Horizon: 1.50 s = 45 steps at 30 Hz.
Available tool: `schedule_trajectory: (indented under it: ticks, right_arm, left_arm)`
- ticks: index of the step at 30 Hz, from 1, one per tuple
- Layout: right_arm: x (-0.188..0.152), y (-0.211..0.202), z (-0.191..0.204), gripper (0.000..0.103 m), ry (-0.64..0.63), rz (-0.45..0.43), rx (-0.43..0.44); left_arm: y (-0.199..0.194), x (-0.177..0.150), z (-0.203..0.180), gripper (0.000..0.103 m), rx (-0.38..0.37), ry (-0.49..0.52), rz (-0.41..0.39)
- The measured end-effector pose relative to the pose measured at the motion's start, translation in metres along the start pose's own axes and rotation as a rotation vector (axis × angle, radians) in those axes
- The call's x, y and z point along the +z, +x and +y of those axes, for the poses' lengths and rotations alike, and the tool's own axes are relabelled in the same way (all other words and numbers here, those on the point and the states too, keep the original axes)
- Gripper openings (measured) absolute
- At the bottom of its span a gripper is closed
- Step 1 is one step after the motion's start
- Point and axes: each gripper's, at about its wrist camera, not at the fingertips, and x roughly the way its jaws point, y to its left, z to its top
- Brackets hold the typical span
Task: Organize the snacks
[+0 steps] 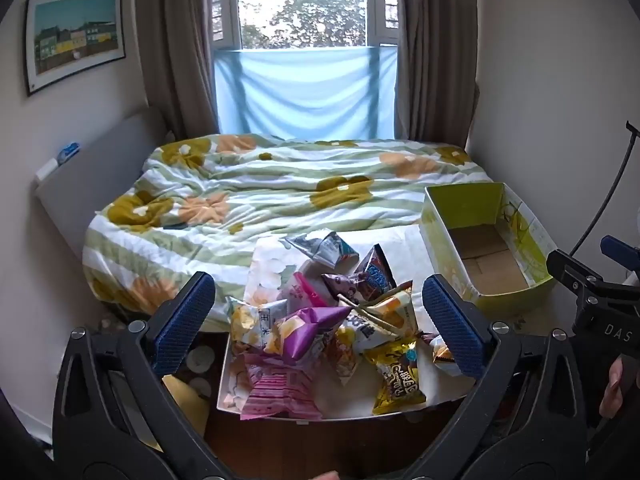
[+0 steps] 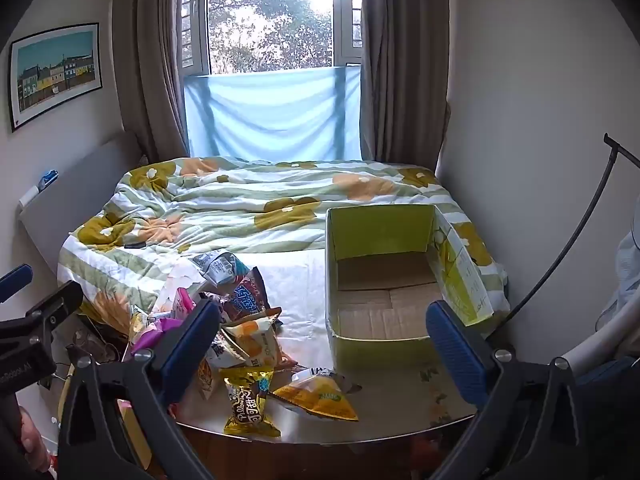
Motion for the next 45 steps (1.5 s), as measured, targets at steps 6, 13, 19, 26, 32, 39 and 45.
schedule_trajectory:
  ticks: [6,13,19,26,32,39,45]
  right_arm:
    - [0.000,0.003,-0.001,0.103,-0.004,-0.007,-0.007]
    - [0.000,-0.004,-0.003,0.103,-0.008,-0.009,0.004]
    - [0.002,0.003,-0.002,0.103,-0.002,-0.001,0.009]
    - [0.002,0.005,-0.002,0.103,-0.001,0.005,0.014]
    - [0.002,0.008,-0.002,0.103,0.001,0.008,0.014]
    - [0.001,0.011,-0.004,0.103,0.006,0.013,0.013]
    - [-0.001,0.013,-0.010,0.103,0.015,0.025,0.019]
  left_arm:
    - [0.002,0.000,0.000,0.103,0.012,0.001,0.007]
    - [0.000,0.001,0.000,0.103,0.033,0.002,-0.003]
    - [-0.001,0.003,-0.008,0.103,0.051,0.004,0.001]
    - [0.003,0.005,-0.008,0.103,0.035,-0.007,0.013]
    - [0.007,0.004,-0.012,0.103,0.041,0.004,0.016]
    - [0.007,0.005,-0.015,0.103,0.042,0.007,0.015]
    - [0.007,0.006,-0.017,0.103,0.039,0.009,0.018]
